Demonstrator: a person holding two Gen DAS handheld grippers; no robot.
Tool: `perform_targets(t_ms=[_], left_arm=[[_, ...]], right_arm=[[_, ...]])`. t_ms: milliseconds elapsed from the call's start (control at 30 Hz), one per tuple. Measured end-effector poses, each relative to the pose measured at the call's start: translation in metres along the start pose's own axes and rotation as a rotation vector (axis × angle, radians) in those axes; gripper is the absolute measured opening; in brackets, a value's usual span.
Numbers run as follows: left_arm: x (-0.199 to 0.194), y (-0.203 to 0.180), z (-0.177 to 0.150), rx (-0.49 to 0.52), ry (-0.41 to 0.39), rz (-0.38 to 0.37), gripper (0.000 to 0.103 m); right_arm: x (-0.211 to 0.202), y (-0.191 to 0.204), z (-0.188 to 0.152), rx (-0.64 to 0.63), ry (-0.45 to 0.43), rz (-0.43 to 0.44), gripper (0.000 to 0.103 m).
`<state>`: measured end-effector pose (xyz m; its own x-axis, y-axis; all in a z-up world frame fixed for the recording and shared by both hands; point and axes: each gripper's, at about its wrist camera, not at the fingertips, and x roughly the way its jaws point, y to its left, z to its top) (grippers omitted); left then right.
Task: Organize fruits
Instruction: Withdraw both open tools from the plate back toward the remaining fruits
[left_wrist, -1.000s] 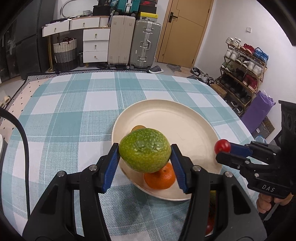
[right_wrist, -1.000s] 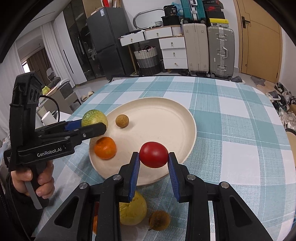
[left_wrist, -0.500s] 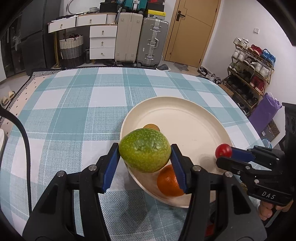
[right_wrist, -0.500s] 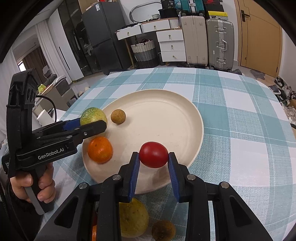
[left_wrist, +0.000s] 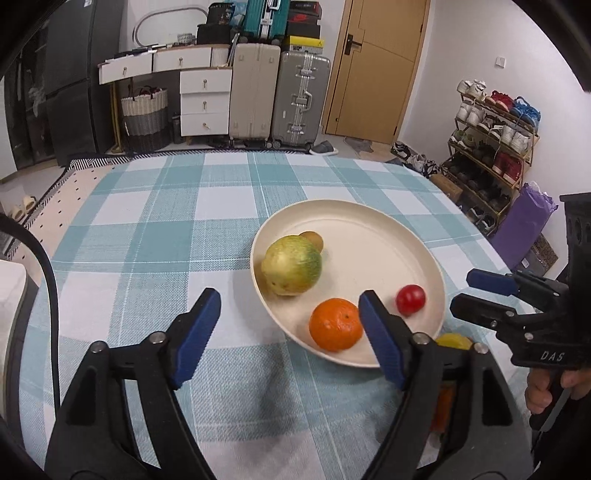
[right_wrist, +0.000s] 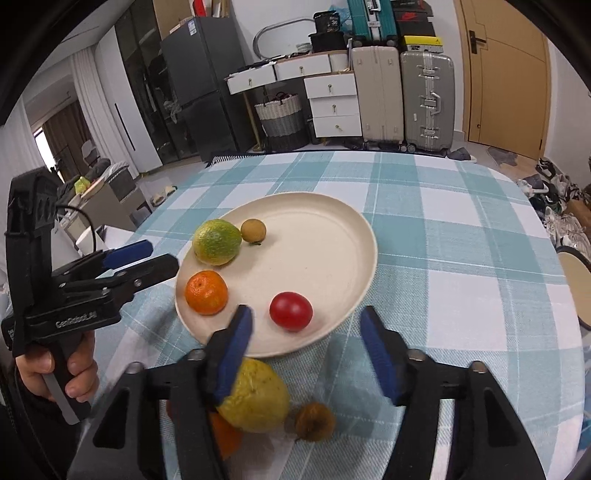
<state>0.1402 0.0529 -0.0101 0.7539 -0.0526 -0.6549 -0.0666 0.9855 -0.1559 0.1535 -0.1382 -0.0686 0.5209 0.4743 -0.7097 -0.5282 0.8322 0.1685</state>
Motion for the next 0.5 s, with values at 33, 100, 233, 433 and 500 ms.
perform_targets(t_ms=[33, 100, 233, 433, 500], left_arm=[[-0.007, -0.001, -0.002, 0.001, -0.011, -0.001, 0.083], [-0.019, -0.004, -0.007, 0.004, -0.032, 0.005, 0.084], [-0.041, -0.012, -0.018, 0.023, -0.060, 0.021, 0.096], [-0.059, -0.021, -0.033, 0.028, -0.091, 0.029, 0.103], [-0.062, -0.023, -0.037, 0.020, -0.084, 0.013, 0.103]], right_arm=[[-0.004, -0.001, -0.001, 0.009, -0.011, -0.003, 0.091], [-0.013, -0.003, -0.004, 0.018, -0.032, -0.014, 0.096], [-0.023, -0.002, -0.011, 0.001, -0.031, -0.032, 0.102], [-0.032, -0.002, -0.028, -0.001, -0.042, -0.063, 0.103], [-0.035, -0.003, -0.032, 0.002, -0.036, -0.062, 0.103]])
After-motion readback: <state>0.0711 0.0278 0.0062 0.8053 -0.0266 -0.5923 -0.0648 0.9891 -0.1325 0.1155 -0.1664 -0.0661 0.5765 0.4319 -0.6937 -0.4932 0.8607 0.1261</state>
